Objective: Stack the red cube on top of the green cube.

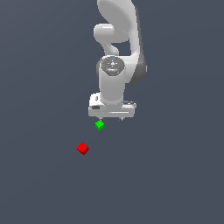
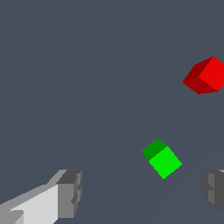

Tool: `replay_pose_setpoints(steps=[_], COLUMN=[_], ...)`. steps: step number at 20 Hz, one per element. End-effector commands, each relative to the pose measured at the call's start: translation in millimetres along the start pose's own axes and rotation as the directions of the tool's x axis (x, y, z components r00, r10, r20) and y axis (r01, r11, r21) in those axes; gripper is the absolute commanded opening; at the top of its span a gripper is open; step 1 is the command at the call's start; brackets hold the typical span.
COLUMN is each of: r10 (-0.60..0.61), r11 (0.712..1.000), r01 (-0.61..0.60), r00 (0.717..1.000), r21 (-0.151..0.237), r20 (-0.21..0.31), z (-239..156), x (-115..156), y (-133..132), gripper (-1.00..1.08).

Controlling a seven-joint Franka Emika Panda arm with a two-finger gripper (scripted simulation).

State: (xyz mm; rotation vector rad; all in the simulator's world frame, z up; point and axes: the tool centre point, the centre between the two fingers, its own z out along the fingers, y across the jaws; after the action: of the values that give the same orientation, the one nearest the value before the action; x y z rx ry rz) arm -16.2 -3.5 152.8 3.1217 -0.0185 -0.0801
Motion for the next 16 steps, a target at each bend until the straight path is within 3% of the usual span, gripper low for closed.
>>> replay_pose_setpoints(steps=[1,8,16], r10=[0.0,0.039,0.179], r11=[1.0,0.999,0.984], r01=[0.0,-0.039,-0.179], r00=[1.0,0.999,0.984], r21=[0.0,0.002,0.01], r20=[0.0,-0.003,-0.013], z=[0.0,5.5,24.9], x=[0.0,9.3,40.2], y=[0.0,7.3,36.0], gripper=[1.0,1.0,1.0])
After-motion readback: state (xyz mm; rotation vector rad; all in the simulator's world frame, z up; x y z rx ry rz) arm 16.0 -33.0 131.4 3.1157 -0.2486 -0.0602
